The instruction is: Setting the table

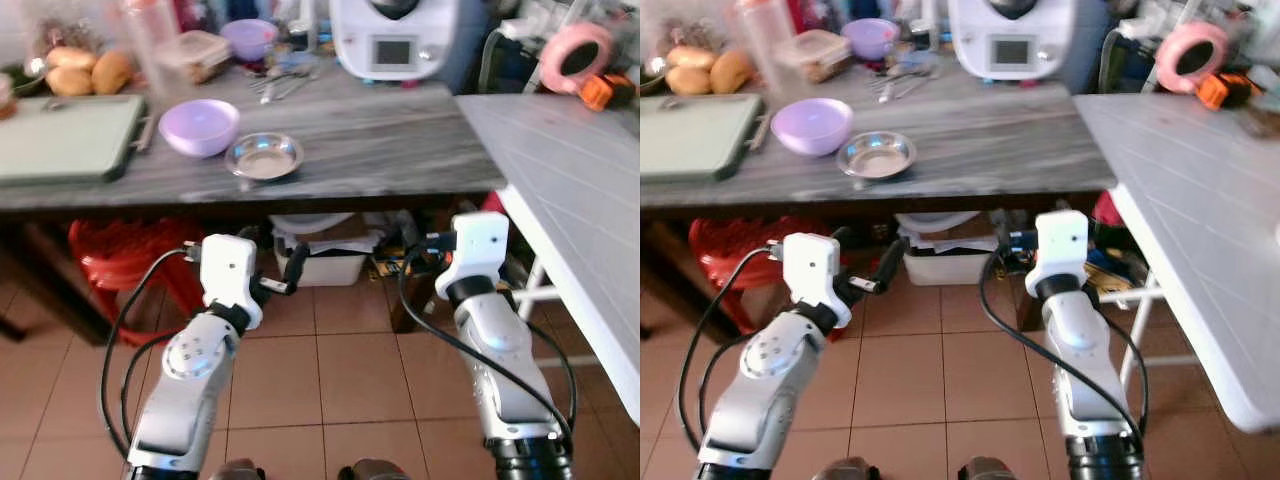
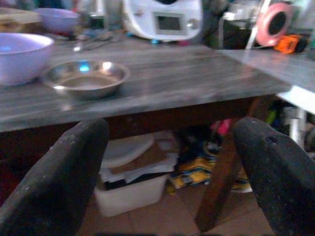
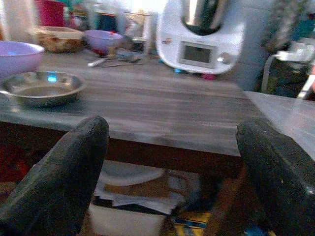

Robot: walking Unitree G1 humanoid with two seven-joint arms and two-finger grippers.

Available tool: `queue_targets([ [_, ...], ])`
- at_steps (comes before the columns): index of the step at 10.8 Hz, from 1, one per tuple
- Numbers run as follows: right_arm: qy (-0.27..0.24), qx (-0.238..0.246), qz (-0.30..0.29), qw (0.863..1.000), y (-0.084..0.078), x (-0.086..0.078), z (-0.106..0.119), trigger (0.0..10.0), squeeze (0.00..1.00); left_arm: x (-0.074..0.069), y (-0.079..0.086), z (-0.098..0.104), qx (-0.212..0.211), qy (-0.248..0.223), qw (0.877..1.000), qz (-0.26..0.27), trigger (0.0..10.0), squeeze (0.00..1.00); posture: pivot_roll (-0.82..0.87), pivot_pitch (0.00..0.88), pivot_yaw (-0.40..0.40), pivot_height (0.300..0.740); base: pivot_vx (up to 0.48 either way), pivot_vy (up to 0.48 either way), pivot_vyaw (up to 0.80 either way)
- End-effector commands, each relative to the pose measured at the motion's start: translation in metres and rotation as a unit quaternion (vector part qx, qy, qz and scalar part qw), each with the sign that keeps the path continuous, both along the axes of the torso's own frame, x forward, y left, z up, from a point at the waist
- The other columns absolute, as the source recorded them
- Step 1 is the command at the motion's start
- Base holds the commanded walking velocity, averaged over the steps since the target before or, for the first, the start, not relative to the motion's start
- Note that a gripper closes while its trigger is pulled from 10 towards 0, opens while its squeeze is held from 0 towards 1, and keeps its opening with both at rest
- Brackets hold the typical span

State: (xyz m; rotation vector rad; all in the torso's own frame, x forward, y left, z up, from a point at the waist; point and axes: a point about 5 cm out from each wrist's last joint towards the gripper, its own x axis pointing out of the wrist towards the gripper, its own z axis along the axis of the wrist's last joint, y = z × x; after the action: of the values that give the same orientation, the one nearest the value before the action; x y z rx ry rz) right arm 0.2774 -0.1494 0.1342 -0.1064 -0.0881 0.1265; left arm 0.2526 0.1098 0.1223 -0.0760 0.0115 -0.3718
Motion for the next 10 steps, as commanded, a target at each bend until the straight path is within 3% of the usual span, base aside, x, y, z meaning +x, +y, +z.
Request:
queue_targets([
  [1, -0.012, -0.006, 0.007, 1.0, 0.0038, -0.0023, 0.003, 10.0, 0.0, -0.0015, 0.0019, -0.0001, -0.003, 0.003, 1.0, 0.001, 10.0, 0.0, 0.03, 0.0, -0.003, 0.74, 0.0, 0.0, 0.0],
  [5, -0.003, 0.014, 0.0, 1.0, -0.0003, 0.0006, 0.0017, 10.0, 0.0, -0.0047, -0.0021, 0.0003, -0.012, 0.001, 1.0, -0.013, 10.0, 0.0, 0.03, 0.0, -0.017, 0.74, 0.0, 0.0, 0.0],
  [10, 0.015, 0.018, 0.004, 1.0, 0.0005, -0.0038, -0.005, 10.0, 0.0, -0.0058, -0.0033, 0.0011, -0.019, 0.002, 1.0, -0.016, 10.0, 0.0, 0.03, 0.0, -0.022, 0.74, 0.0, -0.277, -0.29],
])
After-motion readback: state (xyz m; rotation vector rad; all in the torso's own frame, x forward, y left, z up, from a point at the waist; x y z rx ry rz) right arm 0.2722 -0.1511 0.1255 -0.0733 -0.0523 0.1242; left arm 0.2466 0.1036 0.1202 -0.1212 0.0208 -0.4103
